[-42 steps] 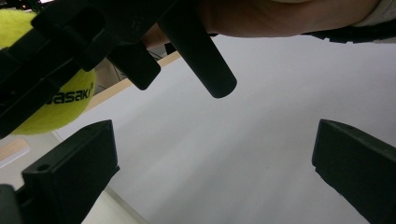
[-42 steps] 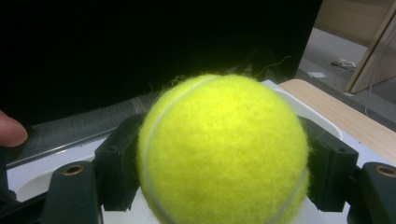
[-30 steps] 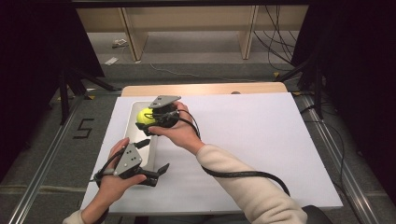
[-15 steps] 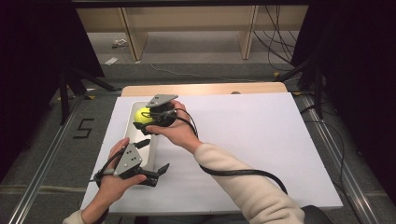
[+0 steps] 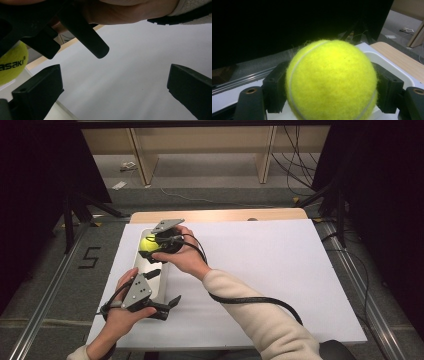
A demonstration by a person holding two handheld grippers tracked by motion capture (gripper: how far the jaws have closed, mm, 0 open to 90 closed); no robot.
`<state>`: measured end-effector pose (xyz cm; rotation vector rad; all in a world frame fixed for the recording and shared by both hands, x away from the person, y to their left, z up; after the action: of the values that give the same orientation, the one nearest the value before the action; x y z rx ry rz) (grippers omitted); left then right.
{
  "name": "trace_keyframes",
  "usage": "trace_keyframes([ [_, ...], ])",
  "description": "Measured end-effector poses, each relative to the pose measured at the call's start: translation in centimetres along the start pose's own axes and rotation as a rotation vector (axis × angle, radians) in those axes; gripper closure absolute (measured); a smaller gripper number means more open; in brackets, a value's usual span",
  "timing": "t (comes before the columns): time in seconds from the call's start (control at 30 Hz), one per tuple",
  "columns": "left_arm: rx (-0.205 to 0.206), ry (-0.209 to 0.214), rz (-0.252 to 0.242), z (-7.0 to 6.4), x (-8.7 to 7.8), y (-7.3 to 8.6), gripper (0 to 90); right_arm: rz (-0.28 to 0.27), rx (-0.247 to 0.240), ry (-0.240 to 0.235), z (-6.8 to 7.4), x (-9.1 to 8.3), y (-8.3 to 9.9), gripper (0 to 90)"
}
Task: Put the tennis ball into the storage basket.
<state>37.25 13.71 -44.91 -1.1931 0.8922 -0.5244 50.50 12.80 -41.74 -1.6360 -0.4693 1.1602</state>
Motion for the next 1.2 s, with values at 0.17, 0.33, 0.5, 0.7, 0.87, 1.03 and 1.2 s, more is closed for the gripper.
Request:
trace_keyframes([
  [0.17, 0.007, 0.006, 0.001, -0.2, 0.0, 0.0, 0.0, 0.025, -0.005, -0.013, -0.1, 0.7, 0.2, 26.6],
  [0.33, 0.012, 0.004, 0.005, -0.1, 0.0, 0.0, 0.0, 0.039, -0.011, -0.021, -0.2, 1.4, 0.4, 26.6],
  [0.5, 0.012, 0.005, 0.006, -0.2, 0.0, 0.0, 0.0, 0.057, -0.028, -0.026, -0.1, 1.9, 0.6, 26.5],
  [0.7, 0.018, 0.008, 0.012, -0.2, 0.1, 0.1, 0.0, 0.084, -0.033, -0.032, -0.1, 2.5, 1.1, 26.4],
  [0.87, 0.020, 0.010, 0.015, -0.3, 0.1, 0.1, 0.0, 0.094, -0.041, -0.034, 0.1, 3.0, 1.3, 26.4],
  [1.03, 0.022, 0.011, 0.017, -0.3, 0.1, 0.1, 0.0, 0.105, -0.047, -0.045, 0.4, 3.3, 1.4, 26.4],
  [1.2, 0.018, 0.013, 0.019, -0.3, 0.1, 0.2, 0.0, 0.108, -0.042, -0.042, 0.3, 3.5, 1.4, 26.1],
])
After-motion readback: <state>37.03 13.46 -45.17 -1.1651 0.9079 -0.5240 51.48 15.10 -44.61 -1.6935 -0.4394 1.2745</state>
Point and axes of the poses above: each handheld gripper's, and its own axes: x roughly forward along the jaws, y roughly out of its underside, z roughly to its left, the point moved 7 cm from there along x, roughly forward along the jaws, and after that the axes turned 7 degrees about y, right-handed, at the moved point
